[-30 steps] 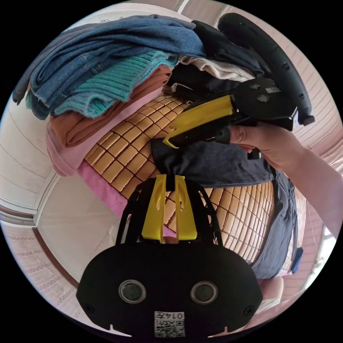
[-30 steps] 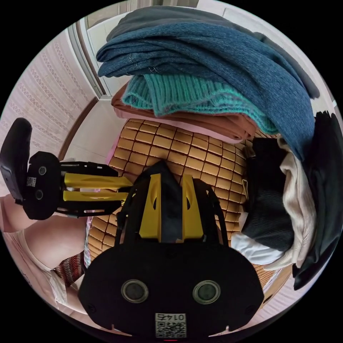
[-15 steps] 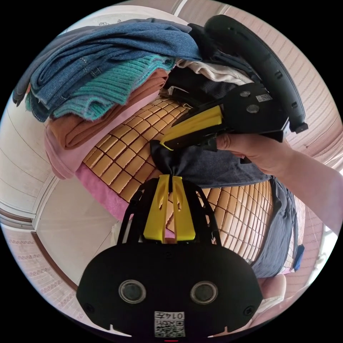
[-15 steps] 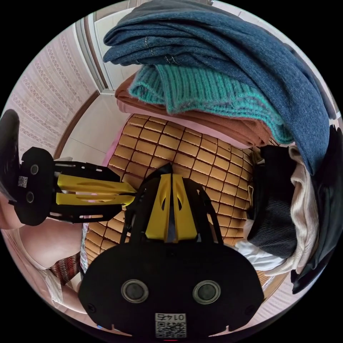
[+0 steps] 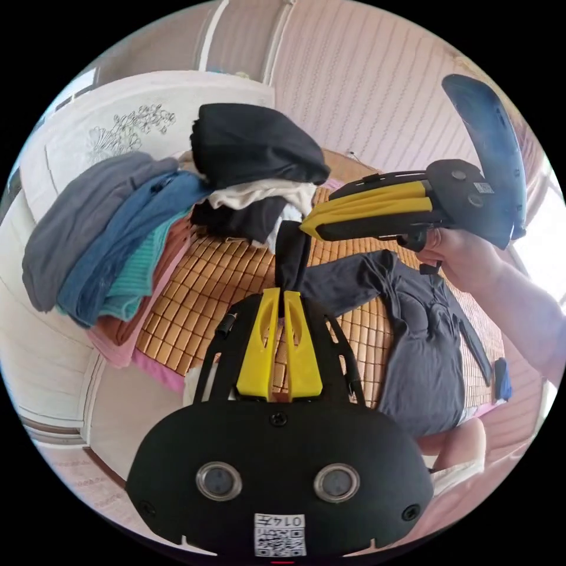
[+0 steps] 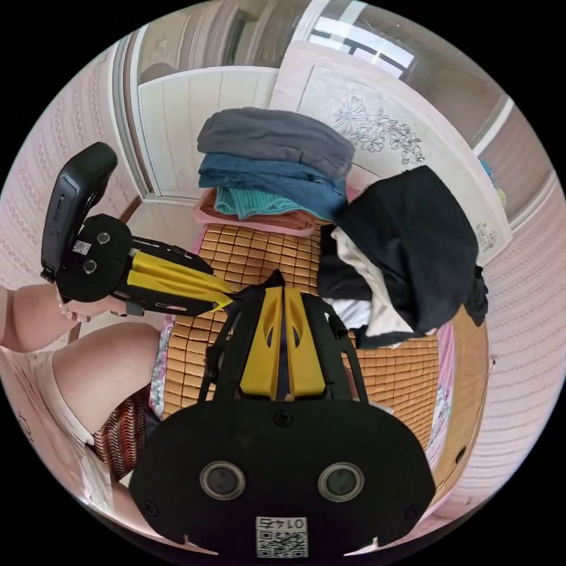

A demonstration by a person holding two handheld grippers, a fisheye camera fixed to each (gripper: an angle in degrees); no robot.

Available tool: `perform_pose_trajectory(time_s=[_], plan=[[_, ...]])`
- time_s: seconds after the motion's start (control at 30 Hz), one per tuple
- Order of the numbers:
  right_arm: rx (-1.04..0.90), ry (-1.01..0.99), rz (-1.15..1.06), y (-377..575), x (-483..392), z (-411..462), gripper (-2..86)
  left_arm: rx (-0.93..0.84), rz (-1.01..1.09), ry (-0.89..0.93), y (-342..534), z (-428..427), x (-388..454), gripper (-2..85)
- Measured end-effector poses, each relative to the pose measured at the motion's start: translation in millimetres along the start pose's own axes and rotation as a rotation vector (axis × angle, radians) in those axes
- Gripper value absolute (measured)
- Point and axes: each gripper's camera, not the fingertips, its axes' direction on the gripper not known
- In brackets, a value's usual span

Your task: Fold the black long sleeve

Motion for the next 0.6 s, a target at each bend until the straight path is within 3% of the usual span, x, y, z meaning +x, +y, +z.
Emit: perform_pose_trajectory(time_s=[0.4, 0.5, 0.6], plan=[[0.064, 0.260, 0.366, 237.4, 40.6, -246.7, -1.0, 0.165, 0.497, 0.266, -69.9, -70.7, 240.3, -1.0], [0.116, 0.243, 0.477, 300.0, 16.0, -298.9, -1.0, 0.160, 0.627, 0.432, -58.7, -85.6, 292.1, -1.0], [0.087, 0.191, 0.613, 374.1, -24.4, -310.3, -0.9, 0.038, 0.744, 0.638, -16.4, -66.9, 341.3, -1.0]])
